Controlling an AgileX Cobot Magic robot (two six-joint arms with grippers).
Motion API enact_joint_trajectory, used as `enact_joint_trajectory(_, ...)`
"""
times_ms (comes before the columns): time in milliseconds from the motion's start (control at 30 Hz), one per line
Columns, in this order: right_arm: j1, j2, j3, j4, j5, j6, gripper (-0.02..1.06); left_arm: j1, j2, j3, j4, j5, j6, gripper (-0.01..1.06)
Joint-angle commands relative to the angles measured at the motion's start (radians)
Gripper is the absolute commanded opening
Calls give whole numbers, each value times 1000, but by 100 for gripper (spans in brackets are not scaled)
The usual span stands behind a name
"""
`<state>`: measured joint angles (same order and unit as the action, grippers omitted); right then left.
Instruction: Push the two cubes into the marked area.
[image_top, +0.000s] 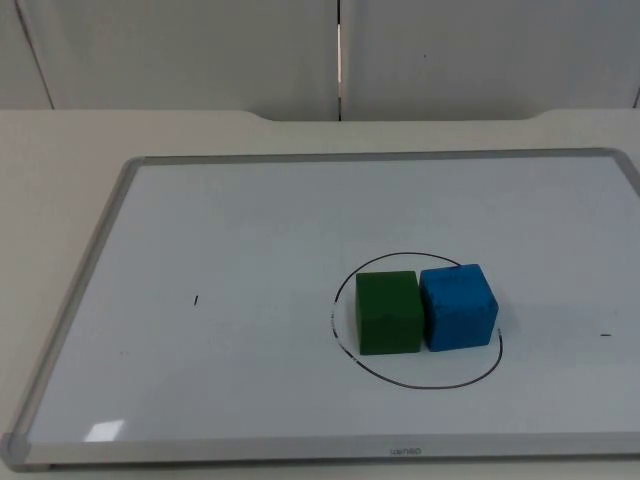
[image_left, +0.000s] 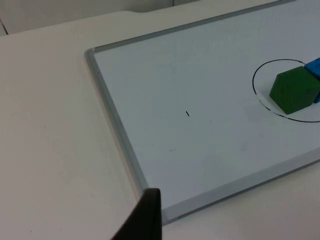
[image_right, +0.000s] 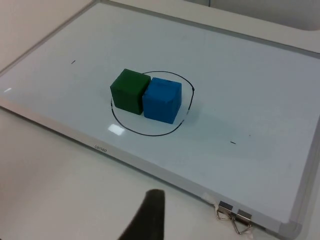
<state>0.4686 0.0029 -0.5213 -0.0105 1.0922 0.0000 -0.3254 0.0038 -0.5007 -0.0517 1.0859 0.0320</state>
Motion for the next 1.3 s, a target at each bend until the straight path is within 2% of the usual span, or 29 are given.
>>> enact_joint_trajectory(0,6,-3,7,-5,-13,-7,95,3,-4,6,-5,-10,-2,105)
enact_joint_trajectory(33,6,-3,7,-5,-13,-7,95,3,-4,6,-5,-10,-2,105)
enact_joint_trajectory(67,6,-3,7,-2,-13,-7,106,3,-4,6,-5,-10,-2,105)
enact_joint_trajectory(1033,0,-3,7,-4,-14,6,105,3,-4,6,-5,-10,-2,105)
enact_joint_trajectory(1267,-82,-3,7,-4,-14,6,105,3,-4,6,-5,-10,-2,105)
